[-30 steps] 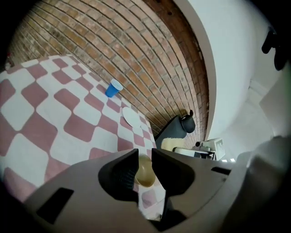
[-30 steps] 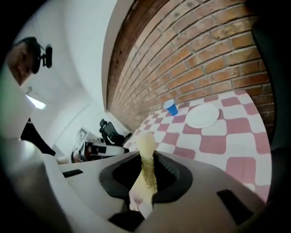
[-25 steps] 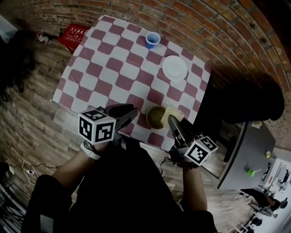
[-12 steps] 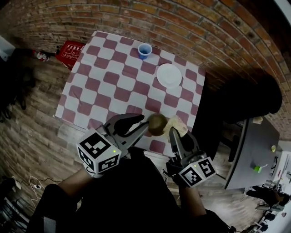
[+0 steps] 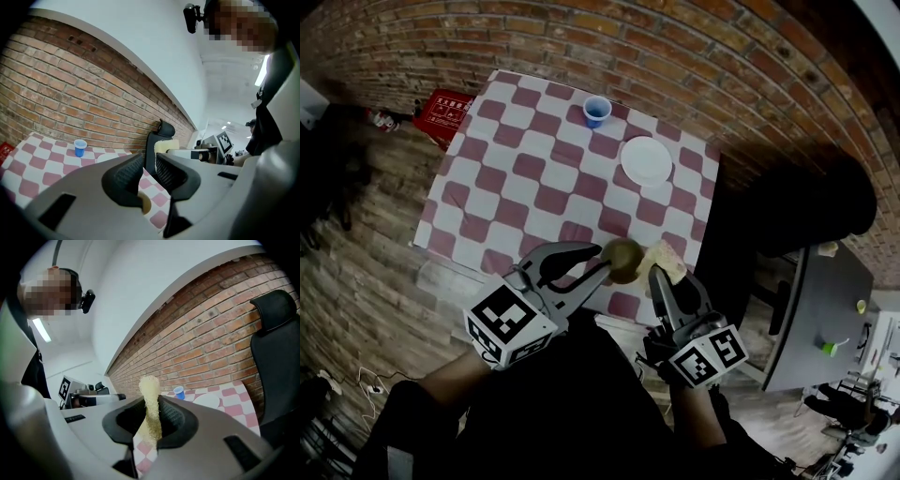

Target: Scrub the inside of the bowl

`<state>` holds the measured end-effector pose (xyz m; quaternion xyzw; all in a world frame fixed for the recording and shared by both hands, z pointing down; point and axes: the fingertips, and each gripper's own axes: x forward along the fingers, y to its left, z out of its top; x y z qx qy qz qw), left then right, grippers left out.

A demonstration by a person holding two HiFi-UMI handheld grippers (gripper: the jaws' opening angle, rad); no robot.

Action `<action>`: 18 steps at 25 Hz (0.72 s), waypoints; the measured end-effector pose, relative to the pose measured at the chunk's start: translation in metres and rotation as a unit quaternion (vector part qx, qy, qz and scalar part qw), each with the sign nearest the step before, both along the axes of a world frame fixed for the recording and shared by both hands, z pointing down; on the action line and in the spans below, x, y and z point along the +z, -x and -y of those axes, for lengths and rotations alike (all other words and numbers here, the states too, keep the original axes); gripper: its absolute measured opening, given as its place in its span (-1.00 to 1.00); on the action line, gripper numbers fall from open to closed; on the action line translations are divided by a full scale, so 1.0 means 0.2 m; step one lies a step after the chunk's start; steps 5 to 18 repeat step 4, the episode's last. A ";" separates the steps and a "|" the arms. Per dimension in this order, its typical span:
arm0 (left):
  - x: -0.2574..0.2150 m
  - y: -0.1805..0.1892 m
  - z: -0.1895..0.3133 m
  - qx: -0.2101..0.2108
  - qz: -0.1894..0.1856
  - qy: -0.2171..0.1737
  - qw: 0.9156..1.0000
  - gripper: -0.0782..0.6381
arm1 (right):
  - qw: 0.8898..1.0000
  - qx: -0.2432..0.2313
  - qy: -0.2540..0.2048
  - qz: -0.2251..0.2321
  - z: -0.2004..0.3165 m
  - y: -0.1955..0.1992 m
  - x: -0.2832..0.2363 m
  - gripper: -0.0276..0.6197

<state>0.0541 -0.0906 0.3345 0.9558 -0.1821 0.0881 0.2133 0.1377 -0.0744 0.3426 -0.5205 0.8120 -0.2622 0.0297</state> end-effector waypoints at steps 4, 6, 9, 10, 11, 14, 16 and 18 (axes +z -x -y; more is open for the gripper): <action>0.02 0.02 0.00 0.000 0.004 0.000 1.000 -0.51 | 1.000 0.000 -0.001 0.000 0.01 0.02 0.00 -0.64; 0.02 0.02 0.00 0.000 0.004 0.000 1.000 -0.51 | 1.000 0.000 -0.001 0.000 0.01 0.02 0.00 -0.64; 0.02 0.02 0.00 0.000 0.004 0.000 1.000 -0.51 | 1.000 0.000 -0.001 0.000 0.01 0.02 0.00 -0.64; 0.02 0.02 0.00 0.000 0.004 0.000 1.000 -0.51 | 1.000 0.000 -0.001 0.000 0.01 0.02 0.00 -0.64; 0.02 0.02 0.00 0.000 0.004 0.000 1.000 -0.51 | 1.000 0.000 -0.001 0.000 0.01 0.02 0.00 -0.64; 0.02 0.02 0.00 0.000 0.004 0.000 1.000 -0.51 | 1.000 0.000 -0.001 0.000 0.01 0.02 0.00 -0.64; 0.02 0.02 0.00 0.000 0.004 0.000 1.000 -0.51 | 1.000 0.000 -0.001 0.000 0.01 0.02 0.00 -0.64; 0.02 0.02 0.00 0.000 0.004 0.000 1.000 -0.51 | 1.000 0.000 -0.001 0.000 0.01 0.02 0.00 -0.64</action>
